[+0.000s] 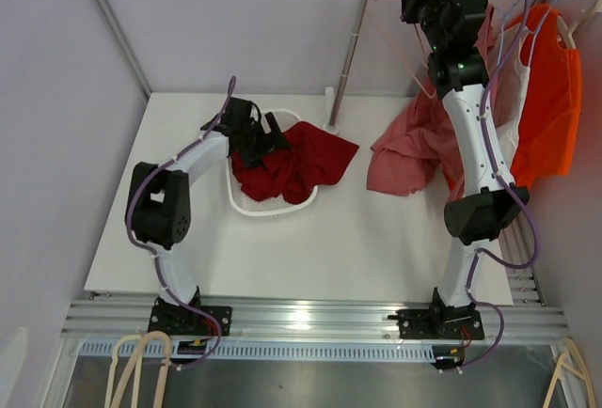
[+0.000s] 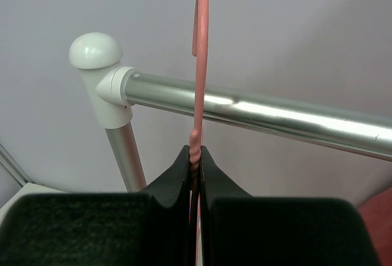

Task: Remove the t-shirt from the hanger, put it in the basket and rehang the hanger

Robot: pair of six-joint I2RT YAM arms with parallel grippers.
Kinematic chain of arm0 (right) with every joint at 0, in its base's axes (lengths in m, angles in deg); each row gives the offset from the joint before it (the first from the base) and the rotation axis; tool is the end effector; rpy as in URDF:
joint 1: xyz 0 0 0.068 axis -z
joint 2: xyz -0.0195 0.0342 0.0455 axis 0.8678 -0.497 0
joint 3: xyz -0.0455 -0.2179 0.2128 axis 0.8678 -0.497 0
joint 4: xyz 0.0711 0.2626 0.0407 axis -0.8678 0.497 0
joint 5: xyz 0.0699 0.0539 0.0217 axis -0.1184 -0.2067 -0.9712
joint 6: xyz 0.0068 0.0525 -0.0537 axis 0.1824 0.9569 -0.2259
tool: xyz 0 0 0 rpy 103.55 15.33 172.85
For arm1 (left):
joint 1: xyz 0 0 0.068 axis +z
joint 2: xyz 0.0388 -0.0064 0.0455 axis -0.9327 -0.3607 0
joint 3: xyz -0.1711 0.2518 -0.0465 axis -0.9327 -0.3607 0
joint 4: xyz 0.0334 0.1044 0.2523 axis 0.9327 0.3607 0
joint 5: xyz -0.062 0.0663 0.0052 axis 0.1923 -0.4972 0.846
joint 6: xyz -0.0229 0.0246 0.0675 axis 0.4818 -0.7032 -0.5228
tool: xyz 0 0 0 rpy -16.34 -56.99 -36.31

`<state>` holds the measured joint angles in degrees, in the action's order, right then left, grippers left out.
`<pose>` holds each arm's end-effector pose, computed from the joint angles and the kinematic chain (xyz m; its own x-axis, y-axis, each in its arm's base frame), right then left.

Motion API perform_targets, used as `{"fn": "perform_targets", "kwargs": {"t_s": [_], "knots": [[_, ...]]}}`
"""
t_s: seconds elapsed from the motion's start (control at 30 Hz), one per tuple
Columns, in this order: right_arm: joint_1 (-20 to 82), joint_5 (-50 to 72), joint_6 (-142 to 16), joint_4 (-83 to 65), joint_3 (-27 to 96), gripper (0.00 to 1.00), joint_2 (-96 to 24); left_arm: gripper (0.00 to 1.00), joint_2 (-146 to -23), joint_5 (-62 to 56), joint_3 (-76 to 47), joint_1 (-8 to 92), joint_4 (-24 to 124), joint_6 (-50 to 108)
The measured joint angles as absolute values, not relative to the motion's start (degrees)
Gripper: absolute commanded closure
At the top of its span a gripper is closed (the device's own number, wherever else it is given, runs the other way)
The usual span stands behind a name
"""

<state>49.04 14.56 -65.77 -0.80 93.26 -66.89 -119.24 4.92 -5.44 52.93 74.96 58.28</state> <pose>0.4741 0.0980 0.5769 0.2085 0.1127 -0.9715 -0.2739 0.9603 0.0526 0.4411 -0.1443 0.2154 -0.8527 -0.4104 -0.3232 -0.1705 0.8036 -0.5703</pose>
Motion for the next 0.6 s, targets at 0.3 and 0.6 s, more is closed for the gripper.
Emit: {"fn": "perform_targets", "kwargs": {"t_s": [0.3, 0.6], "knots": [[48.82, 14.88, -65.81, -0.87, 89.67, 0.88, -66.78, 0.00, -99.13, -9.83, -2.99, 45.85, 78.59, 54.03], [48.80, 15.87, -65.98, -0.37, 87.68, 0.78, -65.78, 0.01, -90.41, -17.20, 2.43, 42.64, 79.75, 50.76]]}}
